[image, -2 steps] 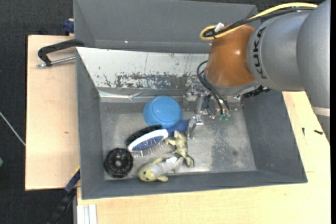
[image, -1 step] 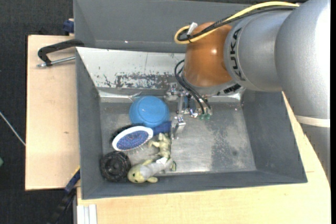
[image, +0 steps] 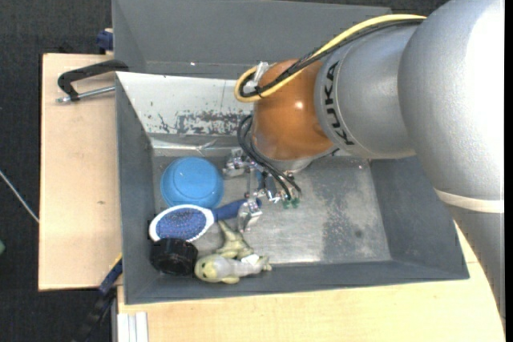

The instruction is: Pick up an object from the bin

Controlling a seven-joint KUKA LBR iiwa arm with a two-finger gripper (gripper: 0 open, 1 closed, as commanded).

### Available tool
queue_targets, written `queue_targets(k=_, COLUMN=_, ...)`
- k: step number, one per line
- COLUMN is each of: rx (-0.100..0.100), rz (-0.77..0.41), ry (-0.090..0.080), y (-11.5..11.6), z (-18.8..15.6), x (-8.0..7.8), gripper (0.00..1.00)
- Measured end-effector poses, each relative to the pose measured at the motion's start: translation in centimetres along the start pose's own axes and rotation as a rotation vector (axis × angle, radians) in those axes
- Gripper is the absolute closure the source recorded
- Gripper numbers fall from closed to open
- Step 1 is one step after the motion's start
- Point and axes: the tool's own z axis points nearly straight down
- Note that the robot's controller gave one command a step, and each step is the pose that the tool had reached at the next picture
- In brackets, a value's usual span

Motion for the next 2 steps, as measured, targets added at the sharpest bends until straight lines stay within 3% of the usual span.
queue_targets(k=1, rx=-0.001, rz=0.002, ry=0.003, y=-0.1, z=0.1, x=0.1, gripper=1.00)
queue_targets(k=2, rx=-0.002, rz=-0.056, ry=0.003, y=-0.2, z=-18.4, x=-1.4, gripper=1.00)
